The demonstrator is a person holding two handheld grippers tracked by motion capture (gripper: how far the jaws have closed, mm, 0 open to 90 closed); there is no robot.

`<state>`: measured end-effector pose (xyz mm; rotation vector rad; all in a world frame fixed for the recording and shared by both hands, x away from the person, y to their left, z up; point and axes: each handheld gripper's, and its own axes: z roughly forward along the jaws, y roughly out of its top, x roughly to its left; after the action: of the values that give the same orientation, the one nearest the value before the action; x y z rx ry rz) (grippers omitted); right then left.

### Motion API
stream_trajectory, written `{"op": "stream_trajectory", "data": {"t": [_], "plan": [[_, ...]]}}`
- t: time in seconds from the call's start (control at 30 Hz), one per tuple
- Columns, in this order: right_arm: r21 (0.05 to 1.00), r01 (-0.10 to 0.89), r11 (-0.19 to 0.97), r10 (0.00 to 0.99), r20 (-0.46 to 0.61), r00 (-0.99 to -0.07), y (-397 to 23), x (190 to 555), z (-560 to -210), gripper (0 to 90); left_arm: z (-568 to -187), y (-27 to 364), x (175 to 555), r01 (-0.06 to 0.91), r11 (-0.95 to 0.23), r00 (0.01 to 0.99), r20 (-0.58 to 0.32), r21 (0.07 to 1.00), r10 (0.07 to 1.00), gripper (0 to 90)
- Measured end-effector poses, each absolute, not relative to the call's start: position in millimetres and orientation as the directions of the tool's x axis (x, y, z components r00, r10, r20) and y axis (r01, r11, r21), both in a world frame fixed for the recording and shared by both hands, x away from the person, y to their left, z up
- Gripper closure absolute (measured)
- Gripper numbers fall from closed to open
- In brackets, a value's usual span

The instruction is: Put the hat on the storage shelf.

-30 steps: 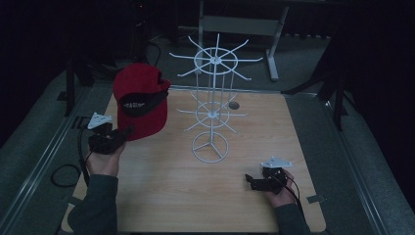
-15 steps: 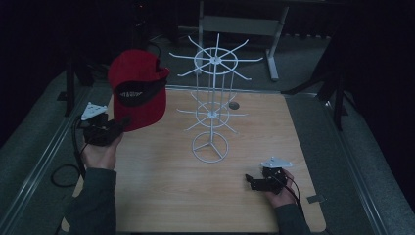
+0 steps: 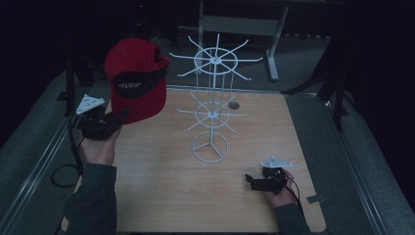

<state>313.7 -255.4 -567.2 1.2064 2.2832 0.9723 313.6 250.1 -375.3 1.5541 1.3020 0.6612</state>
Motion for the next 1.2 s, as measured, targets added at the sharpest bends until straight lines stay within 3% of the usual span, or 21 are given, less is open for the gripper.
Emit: {"op": "stream_trajectory", "data": {"t": [1.2], "plan": [[0.725,0.566,0.392,0.829,-0.011,-0.56,-255.4,313.7,-567.2,15.1,-339.8,242.7,309.8,0.335,0.052,0.311,-0.162,0.941,0.937,86.1]]}}
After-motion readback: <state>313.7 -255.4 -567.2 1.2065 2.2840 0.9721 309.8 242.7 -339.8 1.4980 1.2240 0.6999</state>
